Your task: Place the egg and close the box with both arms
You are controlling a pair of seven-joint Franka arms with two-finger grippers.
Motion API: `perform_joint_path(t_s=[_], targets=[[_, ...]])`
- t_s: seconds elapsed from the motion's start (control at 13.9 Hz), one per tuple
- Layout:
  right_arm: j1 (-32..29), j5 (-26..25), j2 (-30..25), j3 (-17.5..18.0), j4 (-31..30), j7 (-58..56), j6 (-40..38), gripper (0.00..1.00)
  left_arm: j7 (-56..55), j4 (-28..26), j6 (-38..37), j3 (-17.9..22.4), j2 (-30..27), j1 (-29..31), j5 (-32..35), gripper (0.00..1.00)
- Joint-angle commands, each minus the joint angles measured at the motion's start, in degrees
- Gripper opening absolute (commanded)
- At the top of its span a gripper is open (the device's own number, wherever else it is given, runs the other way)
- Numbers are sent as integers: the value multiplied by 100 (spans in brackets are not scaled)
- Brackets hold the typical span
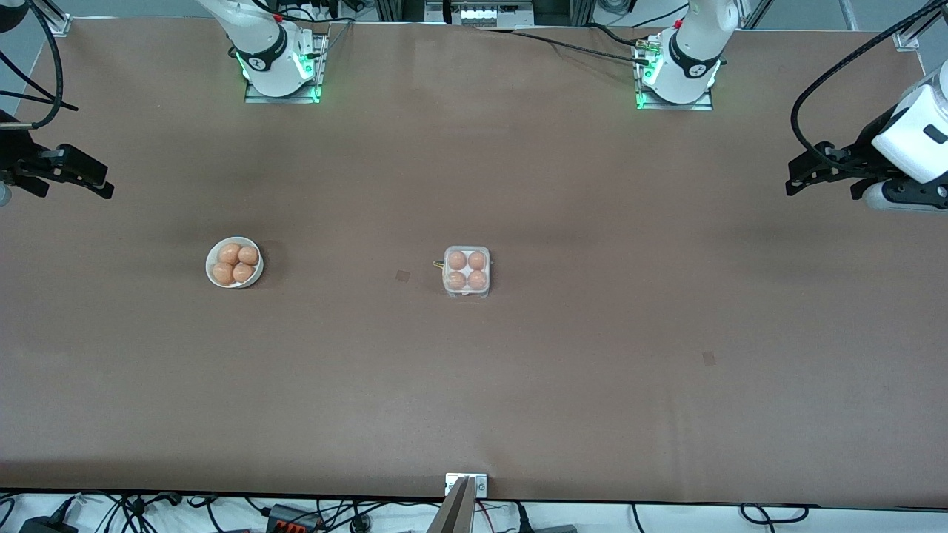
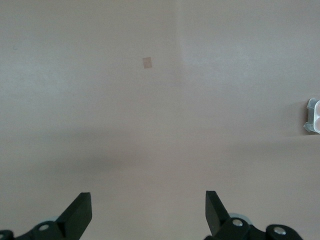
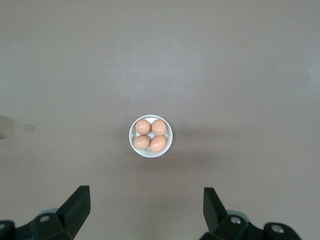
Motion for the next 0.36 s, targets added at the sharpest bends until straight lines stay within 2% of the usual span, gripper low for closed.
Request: perform_joint_path(t_s=[0.0,0.29], targets=[[-56,-60,-80,74,-46,33,-16,100,-30,-196,95,64,-186,-13,-131,100],[-56,-68,-80,74,-46,6,-33,100,-30,-187,95,38,-177,-4,-131,100]])
